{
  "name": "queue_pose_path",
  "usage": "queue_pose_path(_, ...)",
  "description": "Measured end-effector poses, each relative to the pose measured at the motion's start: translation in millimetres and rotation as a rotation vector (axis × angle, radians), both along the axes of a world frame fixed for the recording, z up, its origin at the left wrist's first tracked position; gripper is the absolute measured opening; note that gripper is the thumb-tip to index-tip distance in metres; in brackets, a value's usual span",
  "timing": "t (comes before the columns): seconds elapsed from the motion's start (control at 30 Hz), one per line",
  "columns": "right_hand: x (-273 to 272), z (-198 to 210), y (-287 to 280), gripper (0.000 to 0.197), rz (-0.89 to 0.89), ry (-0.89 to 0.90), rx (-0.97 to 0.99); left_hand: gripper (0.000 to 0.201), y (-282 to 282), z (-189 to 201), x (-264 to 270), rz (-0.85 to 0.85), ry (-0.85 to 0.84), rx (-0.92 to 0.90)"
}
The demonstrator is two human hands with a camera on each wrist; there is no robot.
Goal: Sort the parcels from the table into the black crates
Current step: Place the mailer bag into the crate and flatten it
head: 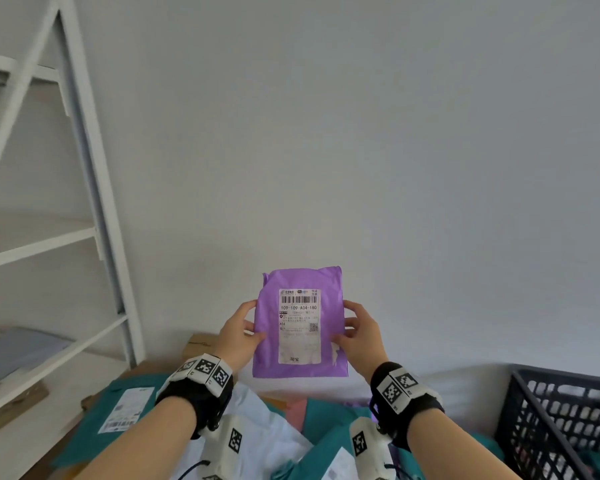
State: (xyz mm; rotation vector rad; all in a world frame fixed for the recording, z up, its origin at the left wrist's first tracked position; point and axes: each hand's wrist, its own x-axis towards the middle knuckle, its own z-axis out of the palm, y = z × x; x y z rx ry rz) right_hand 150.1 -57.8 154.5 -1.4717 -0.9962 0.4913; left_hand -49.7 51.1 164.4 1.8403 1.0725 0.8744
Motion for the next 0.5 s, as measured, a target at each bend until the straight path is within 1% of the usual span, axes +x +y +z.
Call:
queue_pose_path(0.13, -10, 3, 13, 0.057, -0.02, -0.042, 0.019, 0.049, 8, 9, -12, 0.019, -0.005, 0.031)
queue_pose_path(0.5, -20, 7, 24, 0.057, -0.036, -0.09, 0.01, 0.05, 19, 9, -24, 0.017, -0.032, 0.05)
